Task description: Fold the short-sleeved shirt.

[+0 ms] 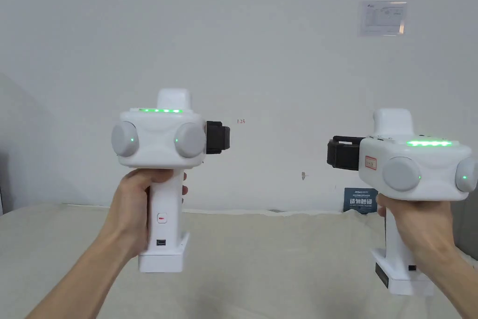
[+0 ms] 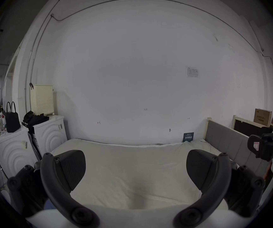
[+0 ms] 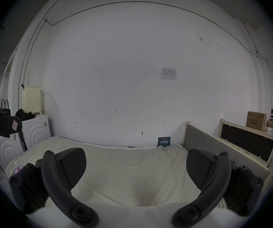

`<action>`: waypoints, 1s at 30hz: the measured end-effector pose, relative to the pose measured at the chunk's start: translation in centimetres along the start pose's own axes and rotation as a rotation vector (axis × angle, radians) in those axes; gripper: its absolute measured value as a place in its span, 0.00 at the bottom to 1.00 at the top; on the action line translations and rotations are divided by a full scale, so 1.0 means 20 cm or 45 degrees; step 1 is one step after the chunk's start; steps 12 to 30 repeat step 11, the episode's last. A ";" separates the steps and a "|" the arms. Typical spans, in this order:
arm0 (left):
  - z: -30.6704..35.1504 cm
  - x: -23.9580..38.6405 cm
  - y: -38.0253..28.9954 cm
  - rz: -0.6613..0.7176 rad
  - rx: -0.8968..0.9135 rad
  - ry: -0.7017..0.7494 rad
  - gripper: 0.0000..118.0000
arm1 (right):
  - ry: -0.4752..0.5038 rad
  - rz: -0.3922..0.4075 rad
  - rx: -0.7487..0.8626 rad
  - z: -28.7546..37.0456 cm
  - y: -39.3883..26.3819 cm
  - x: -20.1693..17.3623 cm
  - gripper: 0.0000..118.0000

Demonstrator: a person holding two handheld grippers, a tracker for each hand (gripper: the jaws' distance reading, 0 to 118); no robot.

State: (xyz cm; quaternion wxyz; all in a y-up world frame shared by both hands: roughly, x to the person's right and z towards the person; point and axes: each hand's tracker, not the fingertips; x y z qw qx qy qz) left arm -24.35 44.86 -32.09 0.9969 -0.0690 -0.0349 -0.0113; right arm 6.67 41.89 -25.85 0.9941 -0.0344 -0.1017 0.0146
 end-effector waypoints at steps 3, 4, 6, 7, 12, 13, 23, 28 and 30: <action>0.02 0.00 0.03 -0.036 -0.022 -0.067 1.00 | 0.000 0.001 -0.003 0.00 0.01 -0.01 1.00; 0.03 -0.01 0.03 -0.015 -0.013 -0.092 1.00 | -0.003 -0.003 -0.003 0.00 0.01 -0.01 1.00; 0.02 -0.02 0.05 0.044 -0.019 -0.066 1.00 | 0.012 -0.008 -0.008 0.00 0.02 -0.01 1.00; 0.02 -0.02 0.03 0.069 -0.026 -0.083 1.00 | 0.012 -0.013 -0.011 0.00 0.02 -0.01 1.00; 0.00 0.04 0.00 -0.051 -0.049 0.022 1.00 | 0.018 -0.006 0.002 0.02 0.04 -0.02 1.00; 0.00 0.04 0.00 -0.051 -0.049 0.022 1.00 | 0.018 -0.006 0.002 0.02 0.04 -0.02 1.00; 0.00 0.04 0.00 -0.051 -0.049 0.022 1.00 | 0.018 -0.006 0.002 0.02 0.04 -0.02 1.00; 0.00 0.04 0.00 -0.051 -0.049 0.022 1.00 | 0.018 -0.006 0.002 0.02 0.04 -0.02 1.00; 0.00 0.04 0.00 -0.051 -0.049 0.022 1.00 | 0.018 -0.006 0.002 0.02 0.04 -0.02 1.00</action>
